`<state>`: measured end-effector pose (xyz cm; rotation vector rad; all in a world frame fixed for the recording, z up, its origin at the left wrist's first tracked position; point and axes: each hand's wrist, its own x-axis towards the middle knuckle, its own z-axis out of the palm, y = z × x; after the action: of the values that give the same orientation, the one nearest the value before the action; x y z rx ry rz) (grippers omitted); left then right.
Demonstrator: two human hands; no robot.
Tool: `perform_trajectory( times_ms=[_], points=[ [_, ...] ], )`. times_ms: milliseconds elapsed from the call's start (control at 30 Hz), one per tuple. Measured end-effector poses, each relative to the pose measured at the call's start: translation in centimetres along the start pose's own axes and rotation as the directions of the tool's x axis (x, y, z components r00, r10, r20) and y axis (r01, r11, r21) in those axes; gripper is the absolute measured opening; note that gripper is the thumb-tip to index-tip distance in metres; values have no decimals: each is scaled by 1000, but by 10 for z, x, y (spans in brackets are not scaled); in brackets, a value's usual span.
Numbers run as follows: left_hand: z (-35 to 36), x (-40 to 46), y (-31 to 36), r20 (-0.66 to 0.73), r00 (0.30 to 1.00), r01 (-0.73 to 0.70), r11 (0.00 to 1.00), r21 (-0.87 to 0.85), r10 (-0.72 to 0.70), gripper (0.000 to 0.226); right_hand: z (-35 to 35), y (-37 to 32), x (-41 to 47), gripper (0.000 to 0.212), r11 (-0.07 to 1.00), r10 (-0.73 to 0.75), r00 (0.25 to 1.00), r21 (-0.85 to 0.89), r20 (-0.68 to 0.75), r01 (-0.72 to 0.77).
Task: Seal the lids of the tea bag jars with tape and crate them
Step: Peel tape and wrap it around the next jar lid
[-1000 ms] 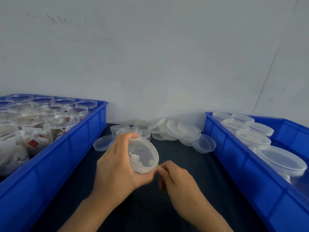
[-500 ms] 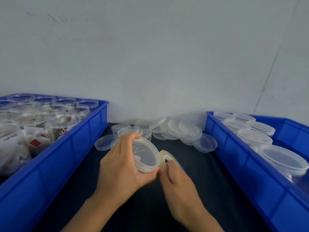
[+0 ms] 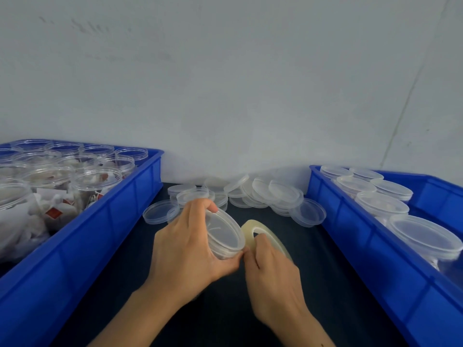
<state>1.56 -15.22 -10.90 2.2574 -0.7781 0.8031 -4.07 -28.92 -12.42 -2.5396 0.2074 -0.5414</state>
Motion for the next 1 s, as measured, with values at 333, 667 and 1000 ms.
perform_trajectory(
  times_ms=[333,667,1000],
  points=[
    [3,0,4,-55,997,-52,996,68,56,73,4,5,5,30,993,102,995,52,13,-102],
    [0,-2,12,14,998,-64,997,38,64,70,12,19,19,31,987,158,987,41,9,-158],
    [8,0,14,74,995,71,987,-147,-60,76,7,48,27,29,981,188,979,68,-75,-183]
  ],
)
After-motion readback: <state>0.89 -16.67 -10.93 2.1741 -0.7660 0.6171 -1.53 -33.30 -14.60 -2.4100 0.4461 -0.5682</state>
